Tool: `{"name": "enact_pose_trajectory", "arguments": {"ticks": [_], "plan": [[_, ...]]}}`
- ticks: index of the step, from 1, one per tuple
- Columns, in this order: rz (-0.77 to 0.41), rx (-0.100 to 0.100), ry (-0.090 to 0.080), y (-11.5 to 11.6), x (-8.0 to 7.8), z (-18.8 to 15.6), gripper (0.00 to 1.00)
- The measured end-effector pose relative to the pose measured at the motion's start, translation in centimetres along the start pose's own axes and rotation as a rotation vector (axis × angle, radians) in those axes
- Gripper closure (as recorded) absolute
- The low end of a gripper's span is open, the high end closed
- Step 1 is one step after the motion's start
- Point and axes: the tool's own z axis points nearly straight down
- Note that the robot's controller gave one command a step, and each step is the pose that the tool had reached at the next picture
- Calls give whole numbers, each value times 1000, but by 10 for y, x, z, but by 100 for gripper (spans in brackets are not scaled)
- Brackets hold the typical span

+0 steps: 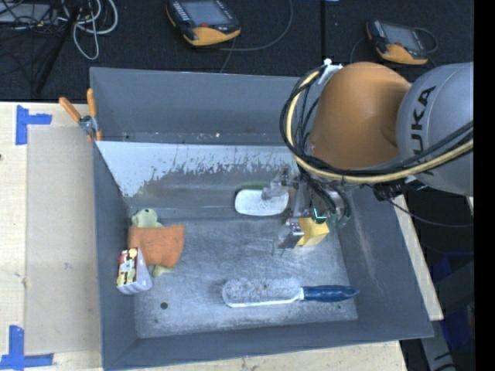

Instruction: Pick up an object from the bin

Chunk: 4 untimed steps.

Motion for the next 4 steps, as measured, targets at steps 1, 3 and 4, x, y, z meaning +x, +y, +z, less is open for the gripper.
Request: {"name": "enact_pose_trajectory", "arguments": {"ticks": [1,3,4], "plan": [[0,0,0,0,0,0,0],[-320,0,2,-23,-1,47,0],[-484,0,-2,-35,-10,54,0]]}}
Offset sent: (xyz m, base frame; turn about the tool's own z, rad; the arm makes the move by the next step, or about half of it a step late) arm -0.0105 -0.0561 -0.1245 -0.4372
